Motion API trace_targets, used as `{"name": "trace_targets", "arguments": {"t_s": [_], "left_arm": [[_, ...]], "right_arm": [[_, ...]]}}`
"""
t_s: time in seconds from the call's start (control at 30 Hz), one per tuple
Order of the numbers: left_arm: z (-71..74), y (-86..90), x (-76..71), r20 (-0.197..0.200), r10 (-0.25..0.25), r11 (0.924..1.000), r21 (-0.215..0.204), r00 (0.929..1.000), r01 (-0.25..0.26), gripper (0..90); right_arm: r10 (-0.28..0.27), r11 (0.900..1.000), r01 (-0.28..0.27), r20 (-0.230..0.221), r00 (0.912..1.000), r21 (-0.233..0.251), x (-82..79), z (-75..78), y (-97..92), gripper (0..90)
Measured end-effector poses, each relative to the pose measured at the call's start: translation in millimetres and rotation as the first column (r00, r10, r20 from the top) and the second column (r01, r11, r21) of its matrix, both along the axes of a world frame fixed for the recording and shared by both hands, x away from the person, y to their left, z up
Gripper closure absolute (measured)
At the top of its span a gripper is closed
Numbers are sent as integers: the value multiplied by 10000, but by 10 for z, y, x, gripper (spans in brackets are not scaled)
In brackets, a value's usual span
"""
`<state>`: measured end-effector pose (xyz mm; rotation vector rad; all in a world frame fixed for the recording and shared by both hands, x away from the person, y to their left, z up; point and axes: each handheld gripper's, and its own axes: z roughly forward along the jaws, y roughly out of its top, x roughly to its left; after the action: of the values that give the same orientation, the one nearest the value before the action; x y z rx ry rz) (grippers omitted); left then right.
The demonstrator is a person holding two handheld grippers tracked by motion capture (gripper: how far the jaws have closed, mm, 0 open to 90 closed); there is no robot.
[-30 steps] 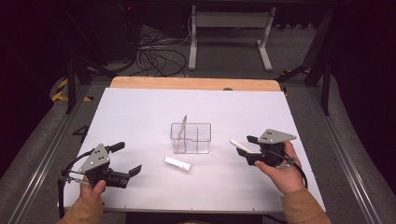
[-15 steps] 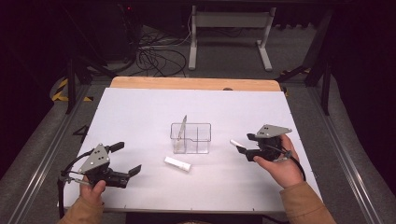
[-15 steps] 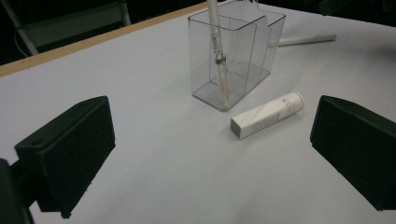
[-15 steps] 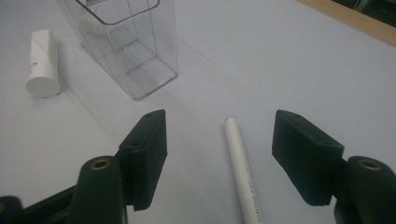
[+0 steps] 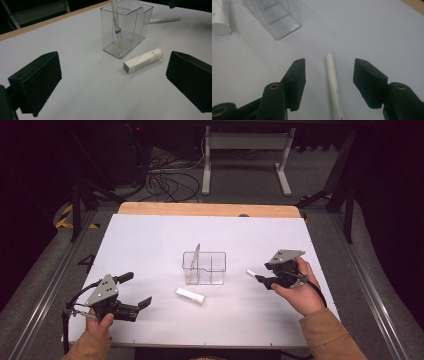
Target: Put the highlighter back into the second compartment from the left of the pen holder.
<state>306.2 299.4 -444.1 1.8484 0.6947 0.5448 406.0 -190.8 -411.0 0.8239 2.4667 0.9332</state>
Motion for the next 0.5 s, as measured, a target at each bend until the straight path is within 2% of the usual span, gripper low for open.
{"name": "trace_targets", "arguments": {"t_s": [0.1,0.5], "left_arm": [[-1,-6,1,4,-15,10000,30,10000,15,8],[0,-5,-1,14,9,10000,31,10000,-9,8]], "right_arm": [[-67,9997,61,-258,9996,-226,33,-4,17,463],[-197,9950,124,-727,9972,-989,135,-19,84,509]]}}
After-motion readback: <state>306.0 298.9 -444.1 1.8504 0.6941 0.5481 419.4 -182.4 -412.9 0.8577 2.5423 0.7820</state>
